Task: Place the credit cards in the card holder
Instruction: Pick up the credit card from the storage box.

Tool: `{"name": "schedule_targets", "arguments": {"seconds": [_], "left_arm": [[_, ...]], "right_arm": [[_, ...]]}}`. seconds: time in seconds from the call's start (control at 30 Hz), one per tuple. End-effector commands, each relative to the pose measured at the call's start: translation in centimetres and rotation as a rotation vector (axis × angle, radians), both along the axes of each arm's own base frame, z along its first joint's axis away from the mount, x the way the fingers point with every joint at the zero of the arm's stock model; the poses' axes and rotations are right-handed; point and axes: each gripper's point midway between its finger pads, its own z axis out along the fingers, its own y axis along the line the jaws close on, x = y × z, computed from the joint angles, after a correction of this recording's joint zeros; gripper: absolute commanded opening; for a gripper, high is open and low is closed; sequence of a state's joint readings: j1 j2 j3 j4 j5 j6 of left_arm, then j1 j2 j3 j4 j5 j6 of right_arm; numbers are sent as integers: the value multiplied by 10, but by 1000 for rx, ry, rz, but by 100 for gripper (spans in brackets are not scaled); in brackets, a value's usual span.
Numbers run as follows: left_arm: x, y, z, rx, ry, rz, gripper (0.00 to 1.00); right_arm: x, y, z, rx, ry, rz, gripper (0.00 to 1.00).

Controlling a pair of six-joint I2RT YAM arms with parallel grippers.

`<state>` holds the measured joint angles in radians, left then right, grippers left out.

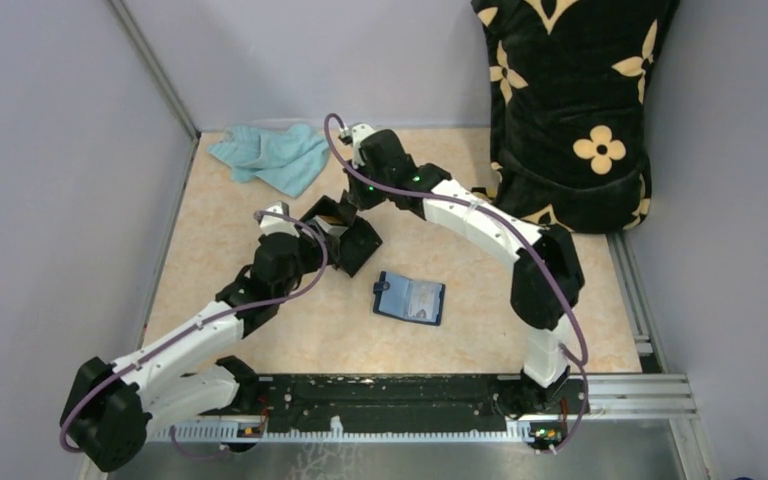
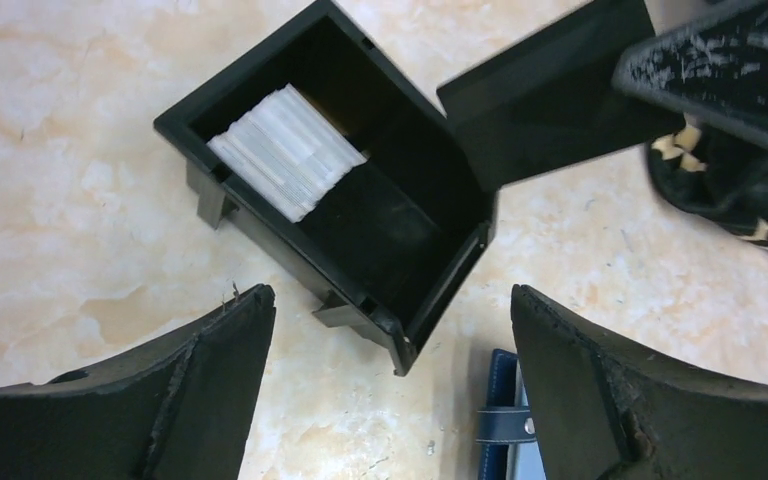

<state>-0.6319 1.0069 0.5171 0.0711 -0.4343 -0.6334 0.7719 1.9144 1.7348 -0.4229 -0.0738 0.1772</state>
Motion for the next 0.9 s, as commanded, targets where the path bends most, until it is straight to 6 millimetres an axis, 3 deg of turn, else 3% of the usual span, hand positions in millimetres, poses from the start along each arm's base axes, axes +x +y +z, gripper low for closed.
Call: {"name": "schedule_targets", "arguments": {"seconds": [0.0, 0.17, 0.23, 0.47, 0.57, 0.73, 0.87], "left_arm": [[-4, -15, 31, -15, -78, -130, 93], [-15, -39, 43, -84, -111, -270, 93], [-19, -46, 47, -159, -76, -272, 93], [-51, -92, 59, -544, 291, -304, 88], [-65, -106, 73, -655, 375, -324, 86], [-81, -111, 95, -796, 445, -321, 85], [-93, -117, 102, -848, 524, -352, 84]], "right_arm": [[-34, -12, 55, 112, -47, 23, 0], [-77, -50, 62, 165, -47, 19, 0], [-96, -66, 49, 165, -41, 27, 0], [-147, -106, 48, 120, -223, -1, 0], [-158, -114, 49, 72, -307, -32, 0], [-169, -125, 55, 17, -466, -101, 0], [-174, -133, 56, -60, -589, -157, 0]]}}
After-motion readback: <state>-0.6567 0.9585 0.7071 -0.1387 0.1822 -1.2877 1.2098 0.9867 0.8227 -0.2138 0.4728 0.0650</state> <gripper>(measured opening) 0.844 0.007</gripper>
